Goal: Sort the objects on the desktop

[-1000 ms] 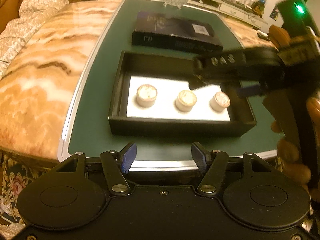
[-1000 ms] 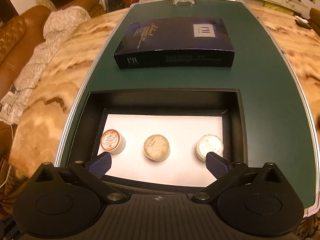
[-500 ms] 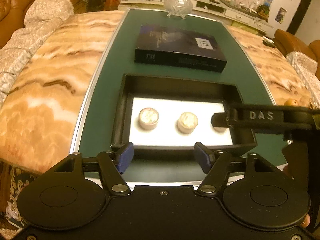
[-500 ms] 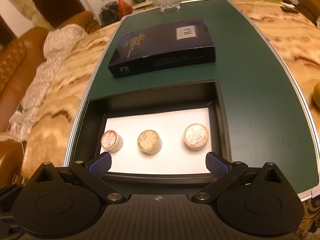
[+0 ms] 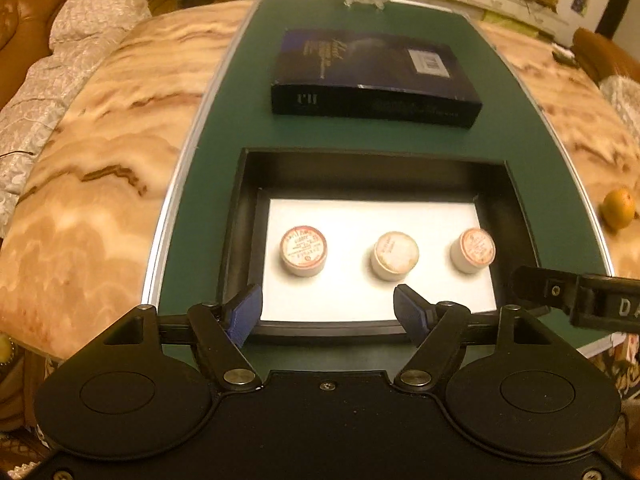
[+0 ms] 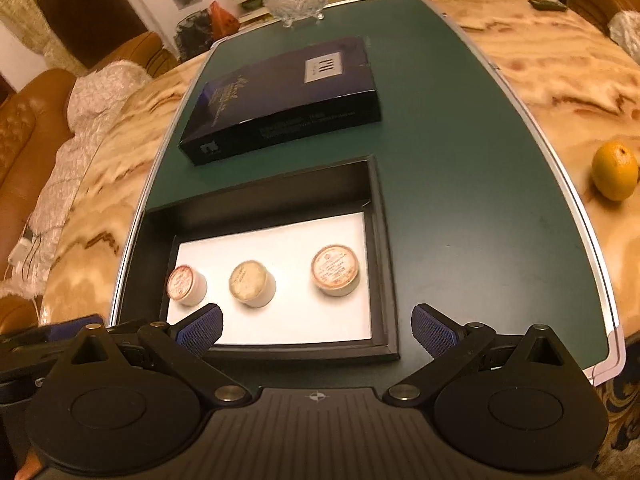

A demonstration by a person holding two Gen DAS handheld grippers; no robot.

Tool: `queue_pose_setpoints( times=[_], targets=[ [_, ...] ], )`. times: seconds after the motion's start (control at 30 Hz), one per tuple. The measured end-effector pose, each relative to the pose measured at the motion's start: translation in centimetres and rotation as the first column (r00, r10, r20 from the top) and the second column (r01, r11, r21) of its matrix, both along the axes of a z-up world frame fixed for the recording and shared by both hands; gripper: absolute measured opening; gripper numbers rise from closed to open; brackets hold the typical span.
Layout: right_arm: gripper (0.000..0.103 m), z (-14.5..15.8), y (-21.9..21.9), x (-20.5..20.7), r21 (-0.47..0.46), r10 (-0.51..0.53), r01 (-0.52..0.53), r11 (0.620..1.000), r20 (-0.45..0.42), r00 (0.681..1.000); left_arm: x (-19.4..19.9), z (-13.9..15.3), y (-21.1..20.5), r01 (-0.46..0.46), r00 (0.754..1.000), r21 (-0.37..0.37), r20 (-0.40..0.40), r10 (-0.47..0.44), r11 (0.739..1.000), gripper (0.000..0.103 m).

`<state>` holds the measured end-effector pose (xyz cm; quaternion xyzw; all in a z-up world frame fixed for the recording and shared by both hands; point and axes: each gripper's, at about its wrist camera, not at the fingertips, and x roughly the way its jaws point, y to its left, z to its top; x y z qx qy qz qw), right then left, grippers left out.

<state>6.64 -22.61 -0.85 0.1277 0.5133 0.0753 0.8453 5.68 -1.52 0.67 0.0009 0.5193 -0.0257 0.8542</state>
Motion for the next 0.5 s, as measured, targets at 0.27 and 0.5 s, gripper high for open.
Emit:
queue_pose_setpoints(
  times=[0.27,0.5],
  targets=[
    [0.103,0.5,1.6,-0.6,-0.057,0.047,-0.046,0.997,0.02,0.999,0.5,-0.4,0.2,-0.007,1.0,0.01,-0.013,0.008,1.0,0.072],
    [0.103,0.6,2.3,-1.2,-0.078,0.055,-0.054,0.996,0.02,0.998,0.3,-0.5,0.1,0.009,1.0,0.011,-0.019,-0.009,1.0,0.072]
  ],
)
